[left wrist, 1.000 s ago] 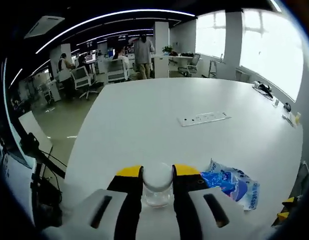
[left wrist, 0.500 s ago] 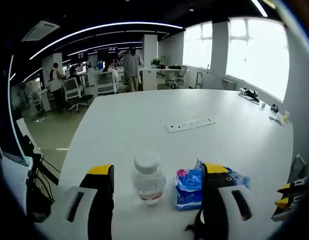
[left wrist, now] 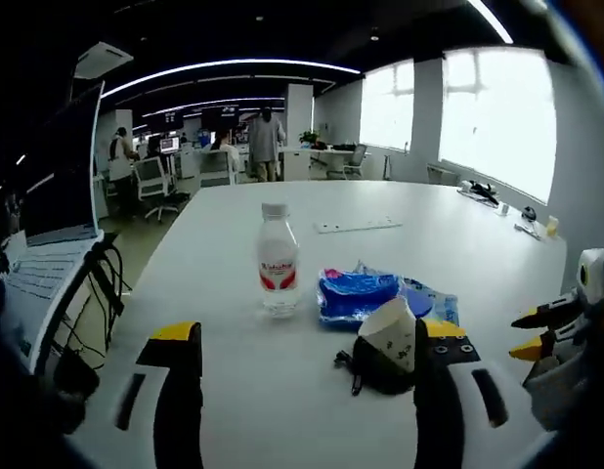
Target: Arrange the tabletop items into an orderly group along one side of the table until the central work area is clear of visible clutter.
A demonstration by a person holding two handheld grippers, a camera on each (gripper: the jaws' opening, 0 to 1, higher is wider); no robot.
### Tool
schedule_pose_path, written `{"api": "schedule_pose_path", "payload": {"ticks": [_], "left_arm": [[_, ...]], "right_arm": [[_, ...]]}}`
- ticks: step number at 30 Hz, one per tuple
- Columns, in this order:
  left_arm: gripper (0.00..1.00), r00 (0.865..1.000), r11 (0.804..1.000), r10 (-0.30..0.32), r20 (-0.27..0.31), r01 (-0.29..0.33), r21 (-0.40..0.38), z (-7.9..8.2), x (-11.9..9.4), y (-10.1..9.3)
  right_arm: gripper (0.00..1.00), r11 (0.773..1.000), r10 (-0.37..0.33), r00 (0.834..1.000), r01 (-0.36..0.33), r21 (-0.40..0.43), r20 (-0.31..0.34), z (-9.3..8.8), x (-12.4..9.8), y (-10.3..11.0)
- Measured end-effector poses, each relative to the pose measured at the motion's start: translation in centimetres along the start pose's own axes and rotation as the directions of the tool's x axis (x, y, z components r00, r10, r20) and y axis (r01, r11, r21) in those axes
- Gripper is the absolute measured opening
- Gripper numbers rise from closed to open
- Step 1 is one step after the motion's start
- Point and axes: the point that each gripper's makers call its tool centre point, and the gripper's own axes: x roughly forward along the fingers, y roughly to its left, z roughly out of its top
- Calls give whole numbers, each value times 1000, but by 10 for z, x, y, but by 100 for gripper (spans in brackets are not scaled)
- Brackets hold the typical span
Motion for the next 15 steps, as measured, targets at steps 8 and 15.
{"api": "schedule_pose_path", "payload": {"ticks": [8, 15], "left_arm": [[91, 996, 996, 90, 23, -90, 18, -39, -47, -28], [88, 989, 985, 131, 63, -138, 104, -56, -51, -38]], "right_arm": [[41, 990, 119, 993, -120, -79, -19, -3, 2, 28], [39, 973, 183, 982, -188, -132, -47, -9, 1, 47]]}}
